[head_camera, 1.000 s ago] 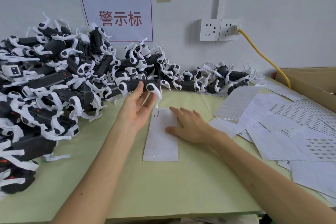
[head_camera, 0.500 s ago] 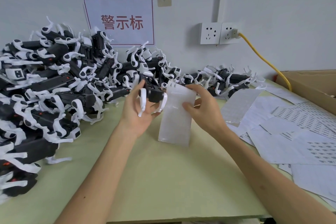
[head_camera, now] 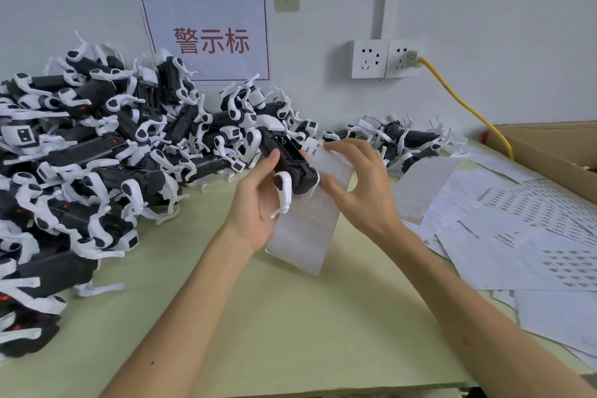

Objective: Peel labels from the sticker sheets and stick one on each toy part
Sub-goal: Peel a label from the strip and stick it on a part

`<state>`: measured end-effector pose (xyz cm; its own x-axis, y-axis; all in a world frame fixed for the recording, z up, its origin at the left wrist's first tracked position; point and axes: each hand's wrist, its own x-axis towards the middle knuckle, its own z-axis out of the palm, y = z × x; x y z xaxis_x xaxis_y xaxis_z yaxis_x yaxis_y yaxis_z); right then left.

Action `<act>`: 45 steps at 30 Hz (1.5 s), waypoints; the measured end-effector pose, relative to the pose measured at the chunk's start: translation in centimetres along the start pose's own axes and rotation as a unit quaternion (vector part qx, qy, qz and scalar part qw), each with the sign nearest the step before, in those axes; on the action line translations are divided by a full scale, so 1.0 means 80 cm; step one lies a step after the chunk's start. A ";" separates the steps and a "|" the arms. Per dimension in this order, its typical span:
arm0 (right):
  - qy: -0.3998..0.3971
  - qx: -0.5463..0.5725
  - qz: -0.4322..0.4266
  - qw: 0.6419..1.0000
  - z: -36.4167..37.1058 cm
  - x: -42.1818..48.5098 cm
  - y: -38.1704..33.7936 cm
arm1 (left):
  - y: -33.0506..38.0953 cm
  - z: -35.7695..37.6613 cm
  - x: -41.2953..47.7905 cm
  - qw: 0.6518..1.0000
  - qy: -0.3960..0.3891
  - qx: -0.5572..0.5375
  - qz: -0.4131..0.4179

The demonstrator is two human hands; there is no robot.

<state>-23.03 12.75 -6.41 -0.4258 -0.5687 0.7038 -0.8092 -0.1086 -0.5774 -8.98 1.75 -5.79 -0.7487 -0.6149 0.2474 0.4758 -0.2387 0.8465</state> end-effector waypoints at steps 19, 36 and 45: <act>0.043 0.092 0.053 0.993 0.001 0.003 -0.002 | -0.007 0.003 -0.005 0.993 0.005 0.119 -0.024; 0.045 0.091 0.044 0.994 0.001 0.000 0.002 | -0.006 0.005 -0.005 0.997 -0.006 0.077 0.000; 0.035 0.112 0.062 0.991 -0.003 0.001 -0.006 | -0.005 0.006 -0.006 0.995 -0.004 0.103 0.000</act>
<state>-22.73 12.92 -5.97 -0.5493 -0.5316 0.6447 -0.6428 -0.2240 -0.7325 -9.04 2.50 -5.98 -0.7528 -0.6086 0.2509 0.3724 -0.0794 0.9247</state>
